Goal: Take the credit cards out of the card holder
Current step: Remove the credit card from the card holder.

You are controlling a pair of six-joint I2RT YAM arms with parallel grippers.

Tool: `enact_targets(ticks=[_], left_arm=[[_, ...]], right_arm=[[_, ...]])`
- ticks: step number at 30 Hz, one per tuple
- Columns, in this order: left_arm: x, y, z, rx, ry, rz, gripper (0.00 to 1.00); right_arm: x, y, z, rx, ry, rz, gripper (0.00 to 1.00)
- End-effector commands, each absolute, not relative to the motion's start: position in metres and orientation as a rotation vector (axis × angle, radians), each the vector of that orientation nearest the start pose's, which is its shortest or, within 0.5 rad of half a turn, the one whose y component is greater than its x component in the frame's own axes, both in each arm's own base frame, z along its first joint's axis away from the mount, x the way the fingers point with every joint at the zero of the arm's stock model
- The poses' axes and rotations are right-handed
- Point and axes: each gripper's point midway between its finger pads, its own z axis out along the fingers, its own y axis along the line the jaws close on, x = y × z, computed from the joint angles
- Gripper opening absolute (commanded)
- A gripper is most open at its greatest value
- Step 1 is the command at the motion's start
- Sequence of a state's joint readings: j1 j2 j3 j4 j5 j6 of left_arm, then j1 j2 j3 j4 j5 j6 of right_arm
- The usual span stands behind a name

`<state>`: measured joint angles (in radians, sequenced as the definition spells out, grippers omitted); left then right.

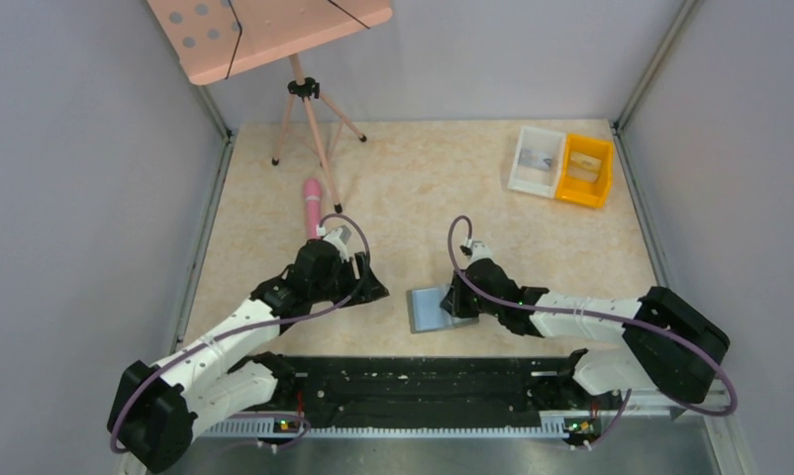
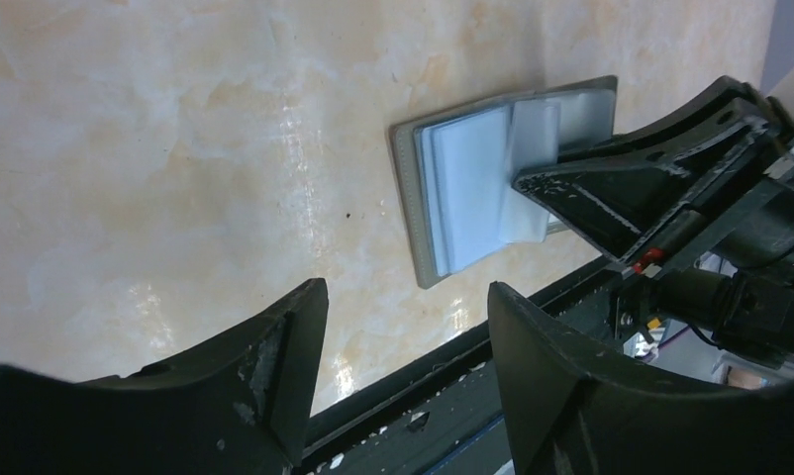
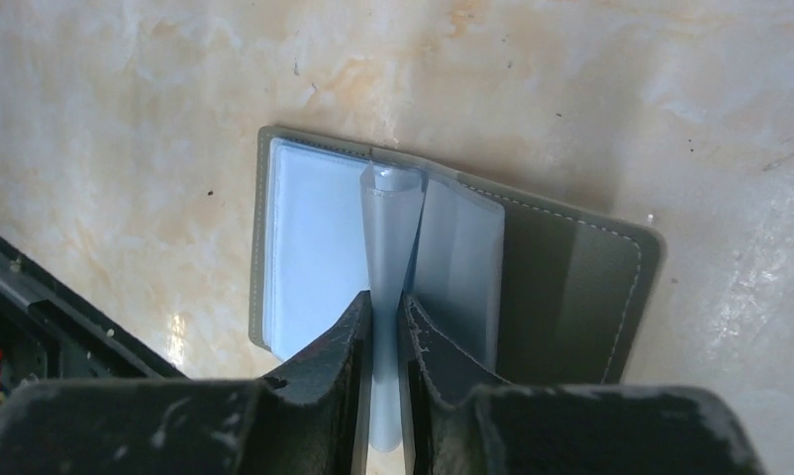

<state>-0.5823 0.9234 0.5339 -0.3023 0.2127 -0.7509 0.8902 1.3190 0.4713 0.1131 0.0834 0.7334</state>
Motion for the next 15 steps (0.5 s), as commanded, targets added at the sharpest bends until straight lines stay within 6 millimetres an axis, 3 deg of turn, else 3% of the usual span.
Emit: enact_targets(ticks=[1,5,8,11,15], left_arm=[[0.201,-0.22,0.12,-0.068,2.399,-0.99,0.64],[0.203,-0.223,0.12,-0.081,2.403,-1.002,0.62],[0.206,-0.221,0.123,-0.087,2.399,-0.975,0.61],[0.214,-0.206,0.128,-0.127,2.378,-0.863,0.61],[0.221,-0.18,0.141,-0.175,2.316,-0.716,0.64]], right_arm=[[0.204,0.271,0.061,-0.129,2.286,0.877,0.16],[0.207,0.257,0.06,-0.114,2.34,0.758,0.37],[0.212,0.248,0.071,-0.08,2.374,0.668,0.47],[0.214,0.252,0.088,-0.069,2.364,0.638,0.56],[0.212,0.262,0.093,-0.107,2.375,0.538,0.63]])
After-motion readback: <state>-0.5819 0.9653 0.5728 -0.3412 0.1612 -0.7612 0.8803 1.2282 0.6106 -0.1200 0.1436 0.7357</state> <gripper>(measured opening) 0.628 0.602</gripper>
